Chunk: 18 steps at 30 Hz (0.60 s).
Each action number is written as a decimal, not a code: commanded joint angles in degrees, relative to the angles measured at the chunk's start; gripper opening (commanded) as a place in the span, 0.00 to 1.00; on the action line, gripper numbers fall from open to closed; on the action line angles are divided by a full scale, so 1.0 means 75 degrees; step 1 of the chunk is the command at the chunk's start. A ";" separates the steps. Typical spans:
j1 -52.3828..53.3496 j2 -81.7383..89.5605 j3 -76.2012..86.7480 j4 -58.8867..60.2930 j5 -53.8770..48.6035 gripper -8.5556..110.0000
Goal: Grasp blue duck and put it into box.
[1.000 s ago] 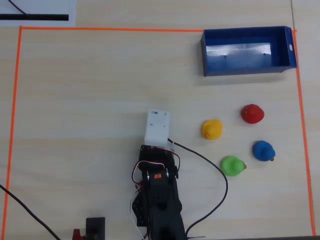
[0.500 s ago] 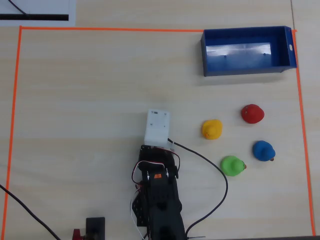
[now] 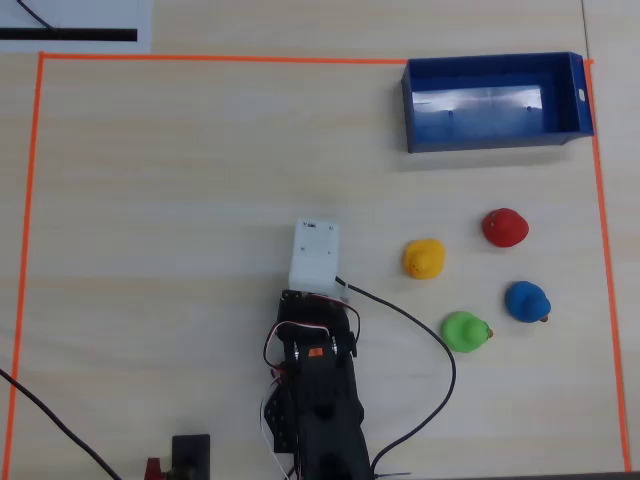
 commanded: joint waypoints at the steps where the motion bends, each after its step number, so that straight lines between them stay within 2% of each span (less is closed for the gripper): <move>1: 0.0141 -0.0035 -0.0012 0.0164 0.0070 0.11; 18: 0.0152 -0.0035 -0.0012 0.0164 0.0070 0.12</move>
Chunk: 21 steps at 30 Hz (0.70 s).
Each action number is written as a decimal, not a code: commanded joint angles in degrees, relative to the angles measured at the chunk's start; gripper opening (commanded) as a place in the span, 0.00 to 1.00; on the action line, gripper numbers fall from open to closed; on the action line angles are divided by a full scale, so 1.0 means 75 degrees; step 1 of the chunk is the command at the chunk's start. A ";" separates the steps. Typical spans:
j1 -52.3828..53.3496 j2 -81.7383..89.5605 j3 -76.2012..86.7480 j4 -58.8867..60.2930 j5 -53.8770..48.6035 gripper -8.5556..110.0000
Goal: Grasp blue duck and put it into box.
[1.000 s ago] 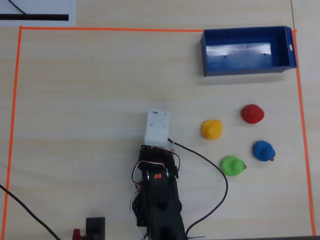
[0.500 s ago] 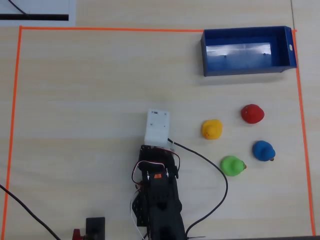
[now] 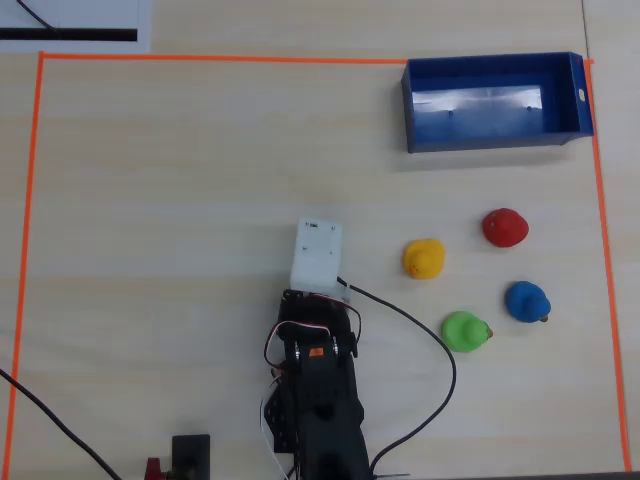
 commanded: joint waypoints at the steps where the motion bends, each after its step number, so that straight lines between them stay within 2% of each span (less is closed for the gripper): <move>1: 0.0047 -0.0035 -0.0012 0.0164 0.0070 0.12; 4: 0.0047 -0.0035 -0.0012 0.0164 0.0059 0.11; 6: 0.0047 -0.0035 -0.0012 0.0152 0.0070 0.07; 9: 0.0469 -0.0035 -0.0059 -0.0422 -0.0047 0.09; 11: 0.1324 -0.0328 -0.0633 -0.1148 0.0082 0.17; 13: 0.2309 -0.1230 -0.1828 -0.1641 0.0082 0.20; 17: 0.4078 -0.3293 -0.4629 -0.2109 -0.0117 0.25; 21: 0.5625 -0.4910 -0.6645 -0.3164 -0.0480 0.26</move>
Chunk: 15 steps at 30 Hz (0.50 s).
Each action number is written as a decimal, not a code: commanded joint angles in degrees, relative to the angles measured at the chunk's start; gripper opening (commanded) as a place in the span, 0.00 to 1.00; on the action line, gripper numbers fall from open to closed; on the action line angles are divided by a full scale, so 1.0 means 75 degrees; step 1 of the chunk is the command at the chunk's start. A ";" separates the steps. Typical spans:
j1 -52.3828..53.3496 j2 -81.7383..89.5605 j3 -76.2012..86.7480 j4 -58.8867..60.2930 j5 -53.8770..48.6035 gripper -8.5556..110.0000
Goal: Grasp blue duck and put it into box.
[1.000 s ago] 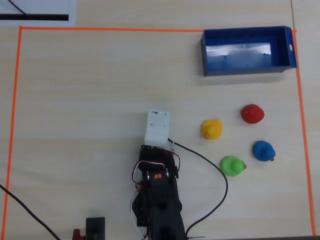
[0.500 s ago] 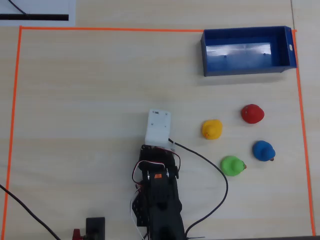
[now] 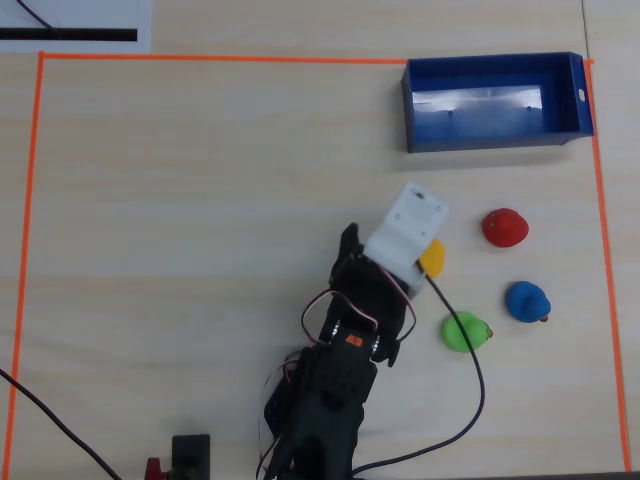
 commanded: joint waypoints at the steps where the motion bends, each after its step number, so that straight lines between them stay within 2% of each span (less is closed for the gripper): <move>1: 0.1793 -0.1887 -0.2918 -0.1090 -0.0352 0.27; 8: 0.3680 -0.3926 -0.3961 -0.3141 -0.0703 0.33; 10: 0.3996 -0.4406 -0.3879 -0.3668 -0.0867 0.37; 15: 0.4582 -0.5285 -0.2754 -0.5836 -0.1313 0.37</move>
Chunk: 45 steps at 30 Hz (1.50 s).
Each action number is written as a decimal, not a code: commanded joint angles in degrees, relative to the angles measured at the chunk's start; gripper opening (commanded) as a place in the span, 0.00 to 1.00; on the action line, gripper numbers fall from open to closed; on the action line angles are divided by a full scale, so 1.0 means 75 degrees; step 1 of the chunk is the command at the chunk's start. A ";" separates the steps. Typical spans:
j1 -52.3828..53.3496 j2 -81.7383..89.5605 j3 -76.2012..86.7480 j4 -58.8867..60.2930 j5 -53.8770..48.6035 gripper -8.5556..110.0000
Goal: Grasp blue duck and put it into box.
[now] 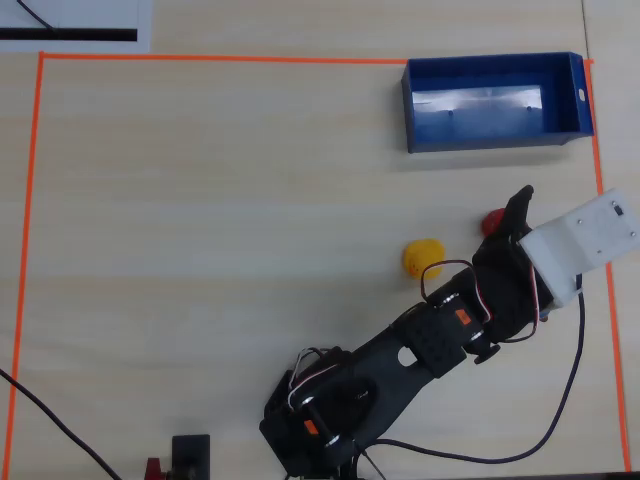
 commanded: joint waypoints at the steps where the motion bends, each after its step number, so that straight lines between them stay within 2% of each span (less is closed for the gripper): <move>1: 0.0410 -0.0457 0.0680 -0.1910 -0.0293 0.37; 10: 0.1137 -0.2180 0.0094 -0.2766 -0.0258 0.37; 22: 0.1969 -0.3844 -0.1313 -0.2883 -0.0422 0.38; 45: 0.2145 -0.3891 0.0562 -0.3926 -0.0973 0.37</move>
